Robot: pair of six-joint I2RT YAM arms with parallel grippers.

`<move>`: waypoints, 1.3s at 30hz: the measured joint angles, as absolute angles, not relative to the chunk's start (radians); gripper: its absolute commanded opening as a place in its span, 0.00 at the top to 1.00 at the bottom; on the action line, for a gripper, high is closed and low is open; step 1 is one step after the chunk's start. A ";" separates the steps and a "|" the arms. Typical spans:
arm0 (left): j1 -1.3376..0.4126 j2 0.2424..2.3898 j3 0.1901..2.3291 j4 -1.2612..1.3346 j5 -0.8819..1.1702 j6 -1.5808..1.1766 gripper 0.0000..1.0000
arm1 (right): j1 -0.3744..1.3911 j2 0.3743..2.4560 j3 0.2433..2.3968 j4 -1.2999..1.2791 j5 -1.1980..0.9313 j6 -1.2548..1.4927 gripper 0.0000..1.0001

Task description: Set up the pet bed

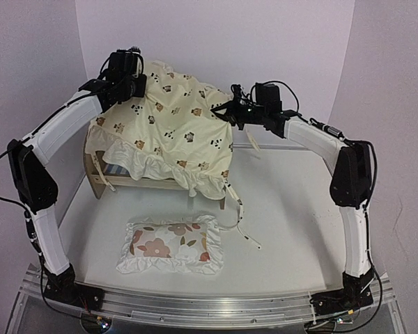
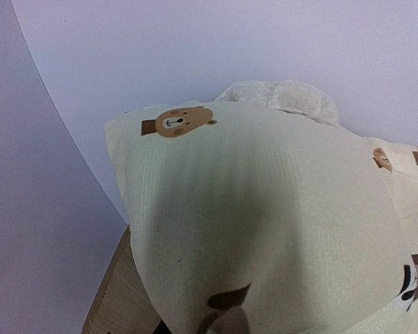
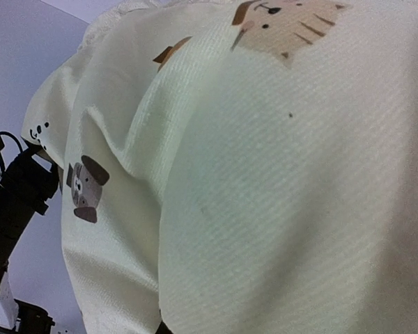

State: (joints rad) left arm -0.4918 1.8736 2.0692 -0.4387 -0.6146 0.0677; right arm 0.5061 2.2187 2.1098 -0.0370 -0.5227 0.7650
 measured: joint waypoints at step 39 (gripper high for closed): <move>-0.286 2.105 2.098 -0.510 -0.453 -0.146 0.11 | 0.525 2.380 2.142 -0.077 -0.222 0.518 0.02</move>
State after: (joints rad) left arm -0.2861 2.1045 2.0984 -0.5096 -0.4531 -0.1458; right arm 0.5253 2.3803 2.1416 -0.0767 -0.2221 0.5181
